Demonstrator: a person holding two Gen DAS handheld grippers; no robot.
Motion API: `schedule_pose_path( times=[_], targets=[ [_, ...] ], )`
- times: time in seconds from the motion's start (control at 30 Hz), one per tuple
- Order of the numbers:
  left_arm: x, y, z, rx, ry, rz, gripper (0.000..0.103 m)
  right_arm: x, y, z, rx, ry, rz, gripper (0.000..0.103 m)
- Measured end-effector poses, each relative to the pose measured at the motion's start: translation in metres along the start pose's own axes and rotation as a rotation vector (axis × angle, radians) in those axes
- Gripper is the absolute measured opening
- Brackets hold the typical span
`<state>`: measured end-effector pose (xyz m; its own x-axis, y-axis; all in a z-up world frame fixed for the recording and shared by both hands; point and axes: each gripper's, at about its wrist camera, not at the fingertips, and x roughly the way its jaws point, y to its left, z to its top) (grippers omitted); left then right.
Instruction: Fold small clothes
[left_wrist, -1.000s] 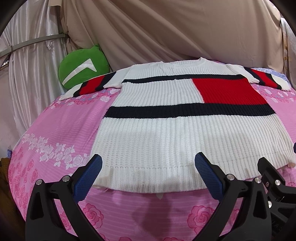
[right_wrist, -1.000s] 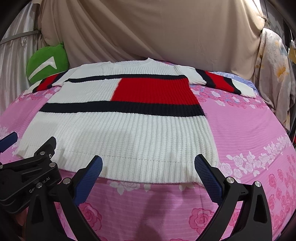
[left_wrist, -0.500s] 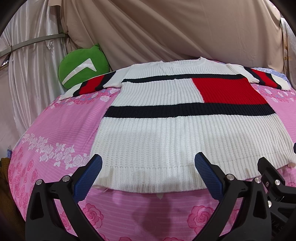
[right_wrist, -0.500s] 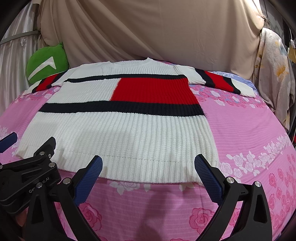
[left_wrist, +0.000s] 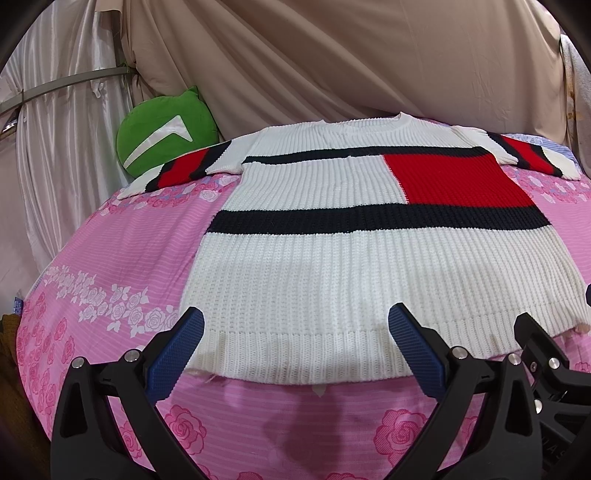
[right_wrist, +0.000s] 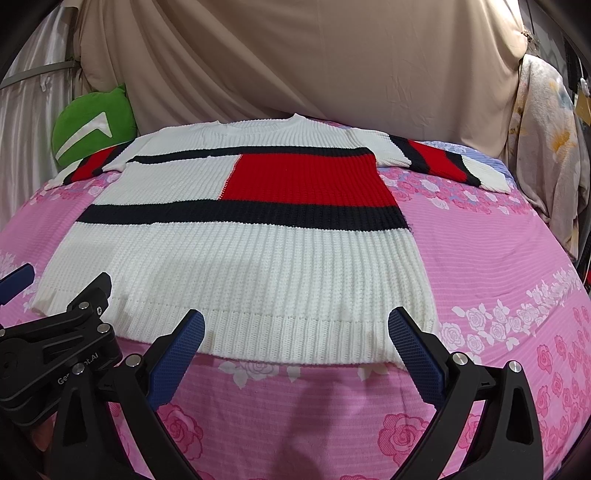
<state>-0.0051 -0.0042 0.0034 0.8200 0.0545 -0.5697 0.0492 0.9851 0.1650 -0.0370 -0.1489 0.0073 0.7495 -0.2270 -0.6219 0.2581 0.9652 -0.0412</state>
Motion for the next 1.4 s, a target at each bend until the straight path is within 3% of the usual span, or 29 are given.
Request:
schedule_pose_path(
  times=[1.4],
  targets=[
    [0.0014,0.0018,-0.0035,-0.012,0.026,-0.015,0.098,0.0076,0.0009,-0.0027,0.001,0.032,0.022,0.098]
  ],
)
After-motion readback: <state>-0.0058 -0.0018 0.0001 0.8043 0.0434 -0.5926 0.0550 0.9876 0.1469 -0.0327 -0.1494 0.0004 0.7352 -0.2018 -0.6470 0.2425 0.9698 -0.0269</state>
